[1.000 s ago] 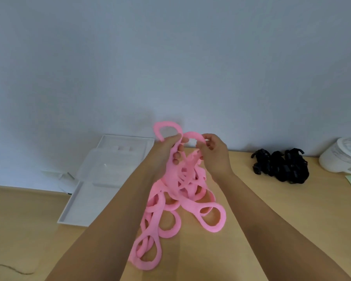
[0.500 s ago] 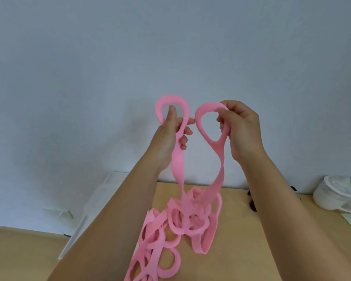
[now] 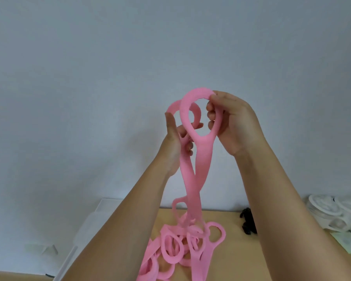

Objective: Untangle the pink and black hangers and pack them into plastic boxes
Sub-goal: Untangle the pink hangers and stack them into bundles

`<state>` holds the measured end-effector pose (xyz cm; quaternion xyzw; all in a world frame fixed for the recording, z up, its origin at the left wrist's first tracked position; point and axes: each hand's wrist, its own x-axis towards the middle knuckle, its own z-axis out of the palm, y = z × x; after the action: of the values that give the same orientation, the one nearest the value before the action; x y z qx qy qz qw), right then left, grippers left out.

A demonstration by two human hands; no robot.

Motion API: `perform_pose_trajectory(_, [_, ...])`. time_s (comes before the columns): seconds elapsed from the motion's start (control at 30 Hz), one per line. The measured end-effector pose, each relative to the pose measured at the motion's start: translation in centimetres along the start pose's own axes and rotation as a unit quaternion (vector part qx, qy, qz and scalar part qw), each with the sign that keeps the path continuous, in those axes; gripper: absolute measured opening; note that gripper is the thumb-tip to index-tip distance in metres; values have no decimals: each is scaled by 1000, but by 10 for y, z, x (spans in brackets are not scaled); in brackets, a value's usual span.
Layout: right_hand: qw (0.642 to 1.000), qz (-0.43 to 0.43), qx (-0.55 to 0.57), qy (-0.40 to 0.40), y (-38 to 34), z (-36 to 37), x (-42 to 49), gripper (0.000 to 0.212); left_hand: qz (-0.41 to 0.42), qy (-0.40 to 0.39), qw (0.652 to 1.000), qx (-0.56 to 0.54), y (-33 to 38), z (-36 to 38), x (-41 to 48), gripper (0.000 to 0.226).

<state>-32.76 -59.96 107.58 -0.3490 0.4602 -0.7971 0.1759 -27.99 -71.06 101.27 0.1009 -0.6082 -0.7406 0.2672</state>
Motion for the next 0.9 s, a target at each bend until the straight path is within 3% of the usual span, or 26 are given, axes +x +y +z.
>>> perform_pose_trajectory(0.13, [997,-36,-63,8,-13,-2,4,17,1,28,997,75,11,-5,6,89])
perform_pose_trajectory(0.23, [999,-21,-26,4,-15,-2,7,18,41,23,989,143,16,-2,3,87])
perform_pose_trajectory(0.37, [998,-34,5,61,-17,-14,11,20,70,48,971,224,26,-10,3,73])
perform_pose_trajectory(0.57, [994,-34,16,100,-18,-27,19,20,41,52,984,167,31,-20,11,79])
perform_pose_trajectory(0.77, [999,6,-5,36,6,-16,14,21,31,-5,992,124,12,6,14,83])
perform_pose_trajectory(0.9, [1000,19,22,7,12,-11,12,16,5,-55,998,-2,7,18,14,86])
